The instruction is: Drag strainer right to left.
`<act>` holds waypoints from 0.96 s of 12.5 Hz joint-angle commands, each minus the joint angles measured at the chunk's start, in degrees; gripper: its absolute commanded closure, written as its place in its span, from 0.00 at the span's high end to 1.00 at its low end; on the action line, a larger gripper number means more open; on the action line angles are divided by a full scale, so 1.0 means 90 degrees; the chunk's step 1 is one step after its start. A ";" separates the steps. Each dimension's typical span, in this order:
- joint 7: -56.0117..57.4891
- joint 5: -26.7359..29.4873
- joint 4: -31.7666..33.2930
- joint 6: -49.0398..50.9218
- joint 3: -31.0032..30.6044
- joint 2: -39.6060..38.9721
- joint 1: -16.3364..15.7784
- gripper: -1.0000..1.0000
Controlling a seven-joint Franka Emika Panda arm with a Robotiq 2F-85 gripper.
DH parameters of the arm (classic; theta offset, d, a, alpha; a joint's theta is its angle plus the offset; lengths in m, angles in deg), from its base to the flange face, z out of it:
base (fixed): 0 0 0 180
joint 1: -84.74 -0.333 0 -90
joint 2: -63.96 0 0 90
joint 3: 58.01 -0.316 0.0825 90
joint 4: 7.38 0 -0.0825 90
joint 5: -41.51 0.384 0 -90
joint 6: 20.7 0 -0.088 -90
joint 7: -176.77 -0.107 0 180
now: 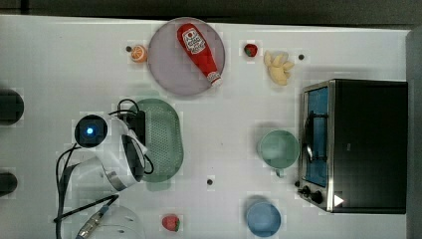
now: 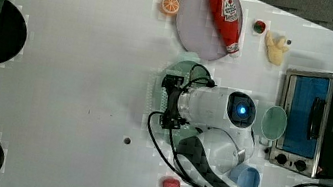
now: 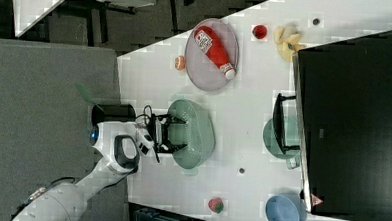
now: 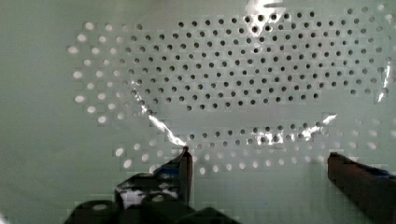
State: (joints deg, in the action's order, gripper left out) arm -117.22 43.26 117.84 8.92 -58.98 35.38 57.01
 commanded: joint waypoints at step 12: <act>-0.1051 0.0574 -0.1435 0.0341 -0.0228 -0.0761 -0.0973 1.00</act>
State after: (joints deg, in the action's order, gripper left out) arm -122.53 48.88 106.26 11.78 -60.92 27.53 49.60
